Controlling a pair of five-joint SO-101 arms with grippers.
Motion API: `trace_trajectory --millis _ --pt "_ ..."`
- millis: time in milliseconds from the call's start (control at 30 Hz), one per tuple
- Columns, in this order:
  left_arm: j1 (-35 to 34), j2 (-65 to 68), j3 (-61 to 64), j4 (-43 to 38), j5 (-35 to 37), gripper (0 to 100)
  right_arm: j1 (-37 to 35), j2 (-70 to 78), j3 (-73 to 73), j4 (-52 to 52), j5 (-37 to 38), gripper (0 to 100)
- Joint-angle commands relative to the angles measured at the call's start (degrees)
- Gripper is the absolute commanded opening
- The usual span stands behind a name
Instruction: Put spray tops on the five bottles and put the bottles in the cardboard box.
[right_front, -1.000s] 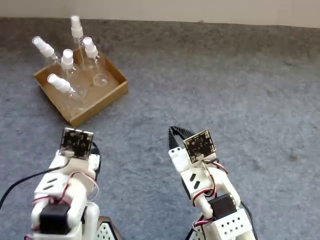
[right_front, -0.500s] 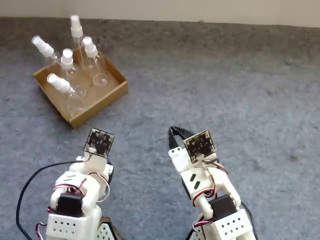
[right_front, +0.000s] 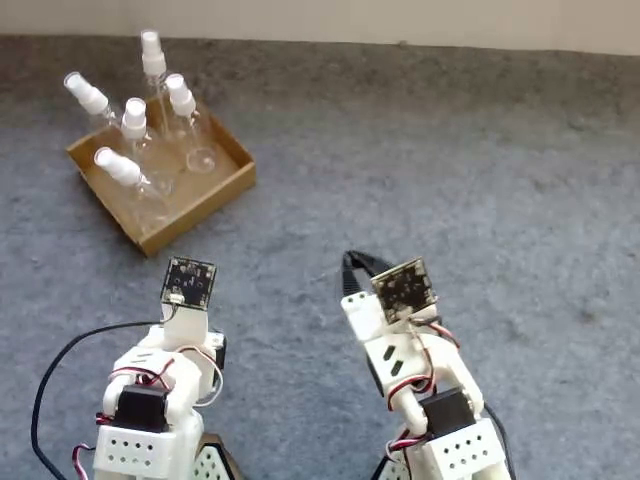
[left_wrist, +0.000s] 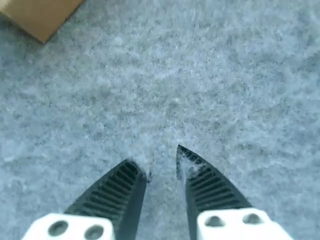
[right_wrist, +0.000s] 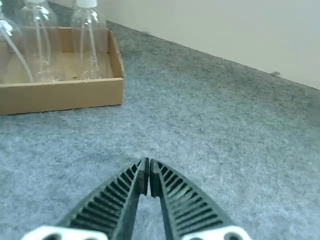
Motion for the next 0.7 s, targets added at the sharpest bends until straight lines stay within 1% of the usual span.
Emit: trace_trajectory --millis 0,67,133,433,600,667 --pt "-0.2 -0.7 1.3 1.1 0.9 4 5.4 -0.7 6.5 0.4 0.6 0.5" --pt "-0.1 -0.7 1.3 1.1 0.9 4 7.2 -0.7 4.2 0.6 0.6 0.5" --pt "-0.2 -0.7 1.3 1.1 0.9 4 8.0 -0.7 0.7 3.3 0.6 0.5" --pt "-0.1 -0.7 1.3 1.1 1.1 4 8.4 -0.7 -25.5 33.2 0.4 0.5" --pt "-0.1 -0.7 1.3 1.1 1.1 4 8.4 -0.7 -38.0 45.8 0.2 0.5" --pt "-0.1 -0.7 1.3 1.1 1.1 4 8.4 -0.7 -42.1 49.3 0.2 0.5"
